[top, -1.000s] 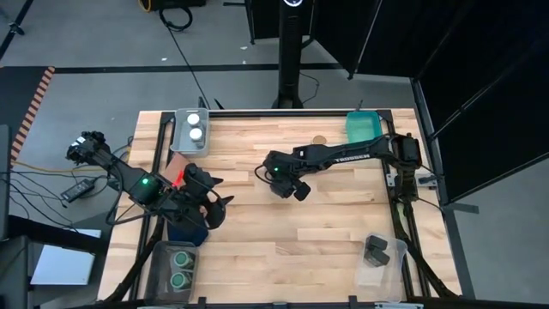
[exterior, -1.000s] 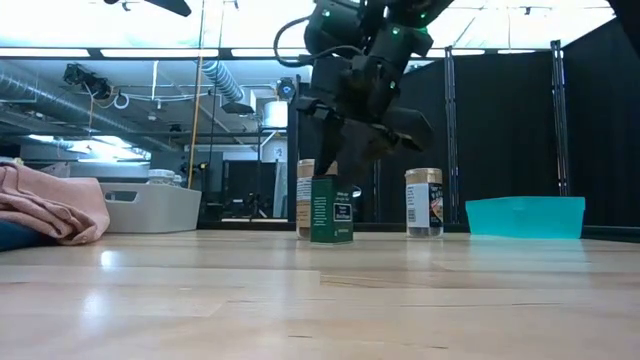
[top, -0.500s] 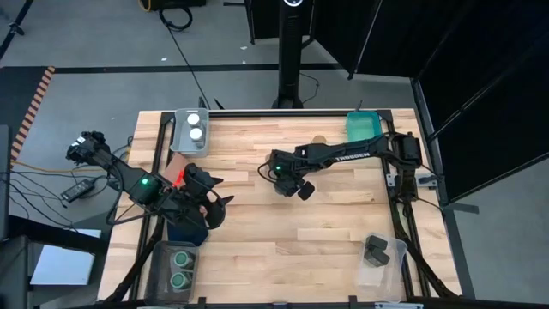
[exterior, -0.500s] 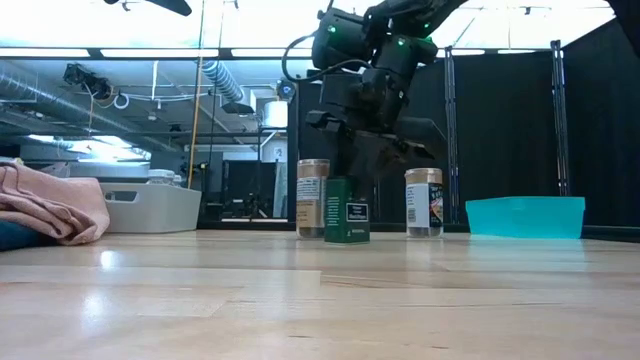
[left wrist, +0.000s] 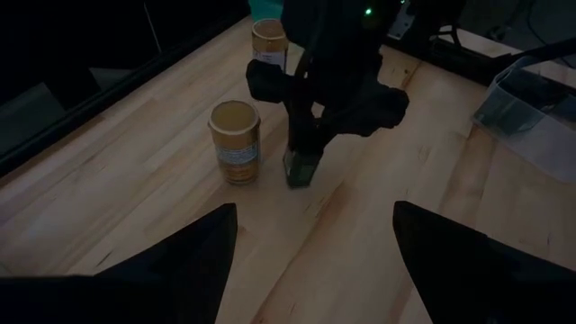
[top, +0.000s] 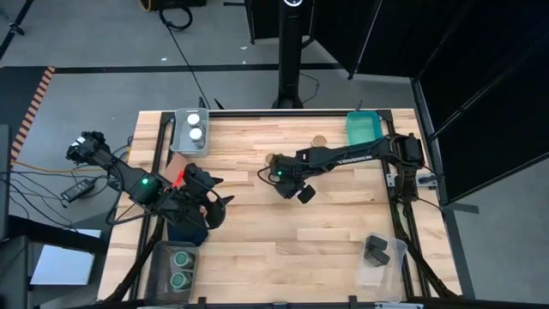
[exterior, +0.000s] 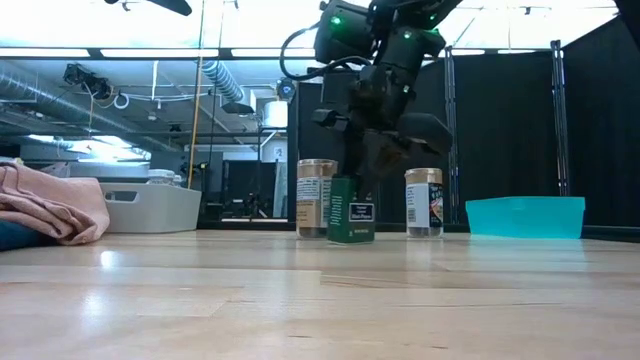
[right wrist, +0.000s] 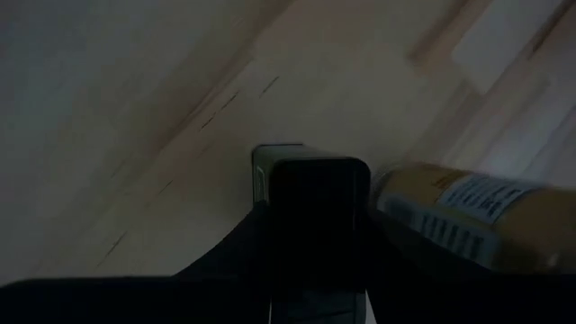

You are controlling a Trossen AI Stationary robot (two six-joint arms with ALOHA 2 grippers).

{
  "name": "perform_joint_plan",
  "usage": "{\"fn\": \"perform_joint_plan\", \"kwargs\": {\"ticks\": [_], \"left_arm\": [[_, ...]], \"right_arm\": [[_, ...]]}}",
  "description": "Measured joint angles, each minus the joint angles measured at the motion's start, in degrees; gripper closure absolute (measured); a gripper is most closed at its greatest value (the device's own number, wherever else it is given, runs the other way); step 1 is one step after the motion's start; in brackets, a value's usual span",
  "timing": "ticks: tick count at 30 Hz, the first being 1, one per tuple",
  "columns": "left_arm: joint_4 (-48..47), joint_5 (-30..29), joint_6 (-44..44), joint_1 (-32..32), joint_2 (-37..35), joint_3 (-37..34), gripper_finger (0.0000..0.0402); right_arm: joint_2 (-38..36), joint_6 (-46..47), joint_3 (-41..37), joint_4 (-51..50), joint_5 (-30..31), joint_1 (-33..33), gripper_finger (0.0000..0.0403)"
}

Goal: Sort spices by type
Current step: Put the black spice can into the transparent bin

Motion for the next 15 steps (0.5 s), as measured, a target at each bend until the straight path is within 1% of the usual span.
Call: {"fn": "perform_joint_plan", "kwargs": {"ticks": [4, 9, 12, 15], "left_arm": [[-0.05, -0.02, 0.07, 0.01, 0.0, 0.0, 0.0099], [-0.07, -0.31, 0.11, -0.01, 0.0, 0.0, 0.0099], [-0.05, -0.74, 0.13, 0.01, 0.0, 0.0, 0.0099], [-0.04, -1.03, 0.09, -0.01, 0.0, 0.0, 0.0099]], "right_arm": [[-1.99, 2.53, -0.22, -1.09, 0.91, 0.98, 0.0266], [-7.1, 8.67, -0.11, -3.29, 0.88, 2.18, 0.0267], [-11.19, 13.62, -0.11, -4.91, 0.91, 3.27, 0.0267], [-16.0, 21.12, -0.09, -7.09, 0.62, 5.05, 0.0267]]}}
